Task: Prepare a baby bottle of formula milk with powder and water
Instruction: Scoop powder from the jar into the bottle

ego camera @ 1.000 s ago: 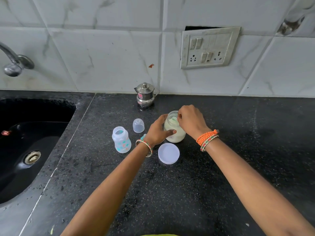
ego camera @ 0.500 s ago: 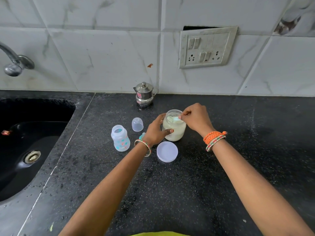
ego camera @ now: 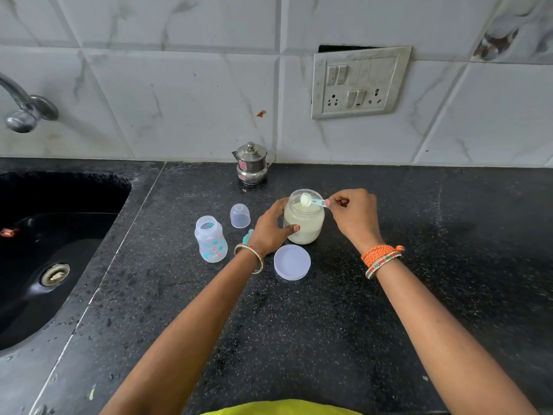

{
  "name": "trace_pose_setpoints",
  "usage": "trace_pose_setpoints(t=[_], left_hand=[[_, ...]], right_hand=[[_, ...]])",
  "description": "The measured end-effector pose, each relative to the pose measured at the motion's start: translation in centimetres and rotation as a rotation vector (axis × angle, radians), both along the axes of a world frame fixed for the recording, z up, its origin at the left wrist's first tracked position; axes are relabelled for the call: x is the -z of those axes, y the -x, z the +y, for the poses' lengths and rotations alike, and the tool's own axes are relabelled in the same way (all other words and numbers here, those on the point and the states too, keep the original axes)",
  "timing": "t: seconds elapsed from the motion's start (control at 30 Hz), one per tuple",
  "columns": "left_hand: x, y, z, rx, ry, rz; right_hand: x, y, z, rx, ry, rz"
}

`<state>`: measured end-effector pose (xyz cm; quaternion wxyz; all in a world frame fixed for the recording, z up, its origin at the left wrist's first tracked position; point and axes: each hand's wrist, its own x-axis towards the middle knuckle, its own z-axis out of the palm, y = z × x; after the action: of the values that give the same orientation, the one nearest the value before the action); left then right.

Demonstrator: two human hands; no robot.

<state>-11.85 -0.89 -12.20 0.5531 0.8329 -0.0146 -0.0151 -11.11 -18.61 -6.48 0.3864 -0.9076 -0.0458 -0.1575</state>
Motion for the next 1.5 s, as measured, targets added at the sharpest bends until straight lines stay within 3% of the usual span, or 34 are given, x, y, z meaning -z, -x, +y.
trace_pose_setpoints(t=[0.67,0.87,0.97,1.1,1.33,1.5], left_hand=[[0.3,0.1,0.3,-0.020,-0.041,-0.008],[0.3,0.2,0.4,-0.035,-0.049,-0.021],[0.3,0.2,0.6,-0.075,-0.051,-0.052],[0.3,0.2,0.9,-0.079,-0.047,-0.060],[0.1,0.5,1.0,-0.086,-0.023,-0.093],[-1.8,1.4,1.8,-0.119,0.143,-0.160]], right_hand=[[0.7,0.4,0.2,-0.003,0.049,-0.048],[1.0,0.5,0.3,0.034,-0.037,-0.064],[1.1,1.0,0.3,0.038,0.010,-0.152],[1.5,1.3,0.2,0.016,0.039,-0.120],[1.2,1.2,0.3,0.095,-0.196,-0.031],[0.5,1.2,0.5,0.118,-0.508,0.125]])
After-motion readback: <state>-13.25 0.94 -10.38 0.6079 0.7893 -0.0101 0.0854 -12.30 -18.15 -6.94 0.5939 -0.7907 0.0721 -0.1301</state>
